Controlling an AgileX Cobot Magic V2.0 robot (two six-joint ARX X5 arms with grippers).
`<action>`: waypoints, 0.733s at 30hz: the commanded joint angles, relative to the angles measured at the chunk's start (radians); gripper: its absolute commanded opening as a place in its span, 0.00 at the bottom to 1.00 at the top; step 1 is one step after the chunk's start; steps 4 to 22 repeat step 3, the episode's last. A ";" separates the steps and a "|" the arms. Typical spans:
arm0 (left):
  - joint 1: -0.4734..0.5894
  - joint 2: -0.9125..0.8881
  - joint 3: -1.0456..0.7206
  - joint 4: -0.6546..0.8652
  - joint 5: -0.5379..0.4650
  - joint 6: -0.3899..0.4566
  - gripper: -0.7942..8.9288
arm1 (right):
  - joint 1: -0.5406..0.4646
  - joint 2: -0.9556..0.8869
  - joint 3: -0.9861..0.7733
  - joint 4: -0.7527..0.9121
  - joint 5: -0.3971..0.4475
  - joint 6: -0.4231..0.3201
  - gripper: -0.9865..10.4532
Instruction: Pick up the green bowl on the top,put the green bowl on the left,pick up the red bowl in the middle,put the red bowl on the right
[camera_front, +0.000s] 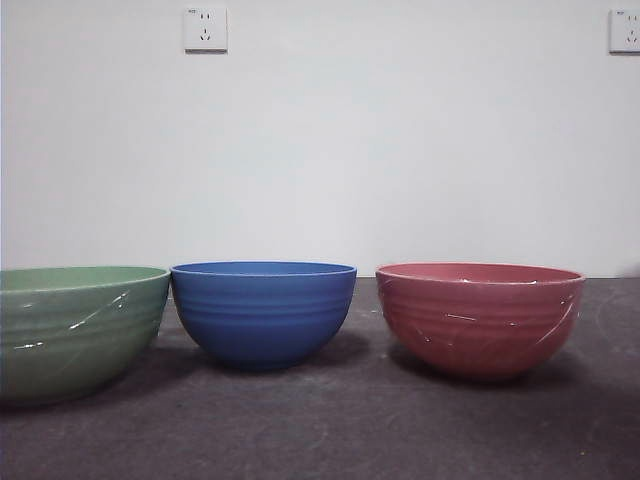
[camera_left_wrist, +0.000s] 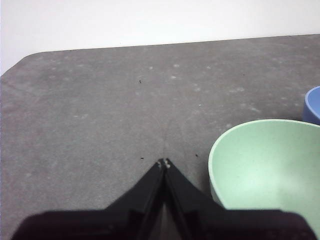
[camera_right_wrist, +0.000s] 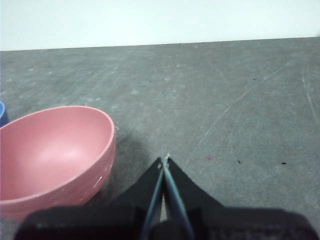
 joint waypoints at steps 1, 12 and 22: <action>0.002 -0.003 -0.014 -0.002 -0.002 -0.006 0.08 | -0.002 0.000 -0.013 0.005 0.003 0.008 0.09; 0.003 -0.003 -0.014 -0.002 -0.002 -0.006 0.08 | -0.002 0.000 -0.013 0.005 0.003 0.008 0.09; 0.003 -0.003 -0.014 -0.002 -0.002 -0.006 0.08 | -0.002 0.000 -0.013 0.005 0.003 0.008 0.09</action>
